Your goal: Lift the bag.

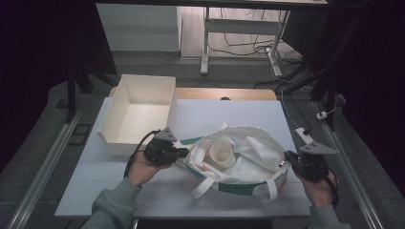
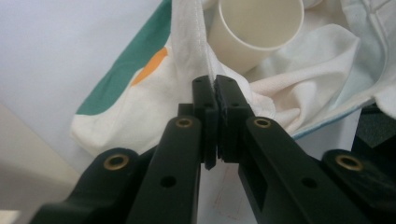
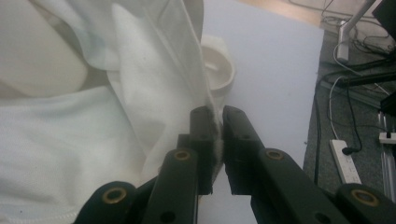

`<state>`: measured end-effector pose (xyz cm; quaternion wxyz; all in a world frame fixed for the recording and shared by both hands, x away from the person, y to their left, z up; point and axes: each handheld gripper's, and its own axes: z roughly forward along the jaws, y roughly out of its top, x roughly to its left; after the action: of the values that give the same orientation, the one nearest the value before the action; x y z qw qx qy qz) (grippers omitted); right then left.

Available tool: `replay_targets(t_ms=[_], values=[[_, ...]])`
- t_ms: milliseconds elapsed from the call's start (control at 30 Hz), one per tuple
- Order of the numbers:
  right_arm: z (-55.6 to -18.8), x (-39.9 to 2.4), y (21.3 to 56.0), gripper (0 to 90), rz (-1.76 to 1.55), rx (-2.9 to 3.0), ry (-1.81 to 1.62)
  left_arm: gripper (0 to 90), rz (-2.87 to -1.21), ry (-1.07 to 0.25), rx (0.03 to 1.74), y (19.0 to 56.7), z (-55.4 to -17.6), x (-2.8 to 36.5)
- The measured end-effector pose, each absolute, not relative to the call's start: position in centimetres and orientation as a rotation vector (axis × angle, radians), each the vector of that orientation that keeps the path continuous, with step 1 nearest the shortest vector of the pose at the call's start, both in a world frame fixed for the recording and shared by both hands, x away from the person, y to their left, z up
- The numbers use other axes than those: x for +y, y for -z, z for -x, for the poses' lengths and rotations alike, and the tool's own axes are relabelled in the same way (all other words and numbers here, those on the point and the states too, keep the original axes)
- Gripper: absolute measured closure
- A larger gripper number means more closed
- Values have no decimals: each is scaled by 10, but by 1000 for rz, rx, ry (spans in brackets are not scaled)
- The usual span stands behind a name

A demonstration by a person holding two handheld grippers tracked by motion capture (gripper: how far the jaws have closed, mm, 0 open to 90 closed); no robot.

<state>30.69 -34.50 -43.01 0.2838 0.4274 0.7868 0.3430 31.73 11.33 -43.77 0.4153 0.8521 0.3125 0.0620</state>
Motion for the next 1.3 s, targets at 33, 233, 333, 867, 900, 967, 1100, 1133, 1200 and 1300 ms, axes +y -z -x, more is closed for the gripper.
replay_targets(t_ms=[33, 233, 333, 867, 900, 967, 1100, 1133, 1200, 1300], values=[[-307, -346, 428, 825, -1145, 2100, -931, 876, -2132, -158, 783, 436, -317, 115], [-307, -352, 421, 826, -1149, 2070, -985, 878, -2092, -168, 780, 427, -317, 125], [-308, -351, 419, 827, -1140, 2059, -995, 878, -2083, -174, 782, 425, -317, 128], [-316, -349, 386, 829, -1057, 1982, -1069, 883, -2006, -250, 774, 396, -322, 148], [-317, -348, 383, 829, -1051, 1977, -1079, 883, -2000, -254, 775, 393, -323, 150], [-320, -347, 378, 829, -1042, 1968, -1084, 884, -1990, -266, 775, 388, -325, 153], [-326, -346, 369, 830, -1025, 1952, -1089, 886, -1965, -284, 777, 379, -331, 159], [-327, -345, 366, 830, -1023, 1949, -1095, 886, -1956, -288, 780, 376, -333, 160], [-328, -345, 360, 830, -1012, 1935, -1104, 886, -1944, -296, 781, 372, -336, 163], [-325, -345, 348, 830, -989, 1902, -1128, 886, -1924, -307, 784, 367, -339, 168]])
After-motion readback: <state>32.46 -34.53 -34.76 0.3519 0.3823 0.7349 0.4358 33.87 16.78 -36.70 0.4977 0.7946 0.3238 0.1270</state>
